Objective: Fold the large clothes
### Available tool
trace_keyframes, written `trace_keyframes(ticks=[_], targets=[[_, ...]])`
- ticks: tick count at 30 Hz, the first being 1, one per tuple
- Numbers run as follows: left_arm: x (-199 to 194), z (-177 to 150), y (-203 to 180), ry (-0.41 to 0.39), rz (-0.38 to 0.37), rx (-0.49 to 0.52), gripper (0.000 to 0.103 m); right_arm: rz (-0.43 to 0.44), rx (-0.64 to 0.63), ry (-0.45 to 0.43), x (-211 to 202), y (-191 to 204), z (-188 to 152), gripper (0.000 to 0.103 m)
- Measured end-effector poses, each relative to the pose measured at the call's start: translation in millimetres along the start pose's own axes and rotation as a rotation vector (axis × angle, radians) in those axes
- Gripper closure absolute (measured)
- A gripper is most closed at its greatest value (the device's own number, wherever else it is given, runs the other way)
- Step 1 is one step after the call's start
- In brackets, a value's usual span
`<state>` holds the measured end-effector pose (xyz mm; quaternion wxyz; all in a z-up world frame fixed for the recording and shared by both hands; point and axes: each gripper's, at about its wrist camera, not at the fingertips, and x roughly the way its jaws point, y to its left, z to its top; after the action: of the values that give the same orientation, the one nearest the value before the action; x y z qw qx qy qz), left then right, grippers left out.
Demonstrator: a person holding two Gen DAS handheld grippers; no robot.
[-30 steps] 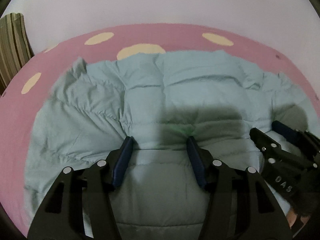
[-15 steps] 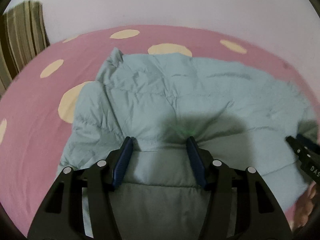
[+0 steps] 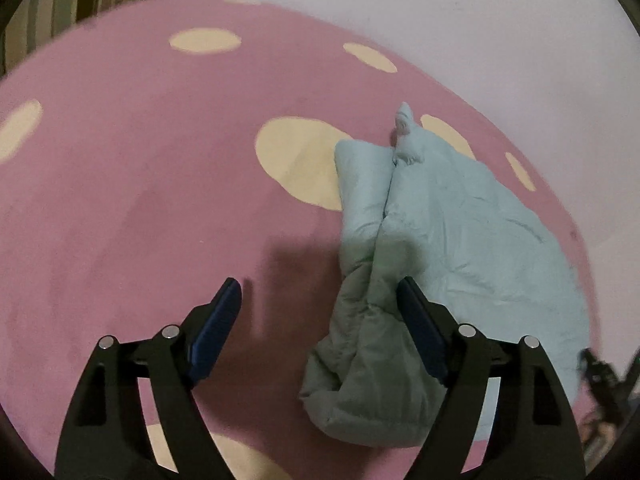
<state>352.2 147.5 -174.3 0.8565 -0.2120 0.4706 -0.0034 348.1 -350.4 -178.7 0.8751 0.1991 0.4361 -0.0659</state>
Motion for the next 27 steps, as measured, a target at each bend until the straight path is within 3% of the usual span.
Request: trace_keyframes(ticks=[4,8,11,13,17,19,21,27], targets=[[20.1,1.3,-7.0,0.052,-0.074,0.029,0.023,0.023,0.029,0.057,21.2,-8.5,0.1,0.03],[27.8,2.8,-20.3,0.056,-0.082,0.09,0.022,0.058,0.06,0.08,34.6,-15.7,-3.7,0.026],[33.2,3.6,-26.9,0.066,-0.097,0.11,0.031,0.044,0.031,0.069,34.1,-10.6,-8.2,0.027],[34.7,2.9,-29.9,0.074,-0.116,0.117,0.041,0.049,0.019,0.072,33.6,-8.7,-10.1,0.043],[40.8,5.1,-32.2,0.089,-0.15,0.096,0.051,0.087,0.034,0.091,35.0,-4.7,-12.1,0.056],[40.4,3.3,-30.7,0.096,-0.182,0.089,0.067,0.127,0.053,0.103,36.7,-5.2,-13.1,0.068],[43.2,2.1,-31.1,0.1,-0.194,0.08,0.074,0.156,0.08,0.107,36.6,-7.3,-14.2,0.077],[28.0,-2.2,-36.3,0.049,-0.179,0.111,0.09,0.19,0.084,0.077,20.8,-3.3,-21.3,0.087]])
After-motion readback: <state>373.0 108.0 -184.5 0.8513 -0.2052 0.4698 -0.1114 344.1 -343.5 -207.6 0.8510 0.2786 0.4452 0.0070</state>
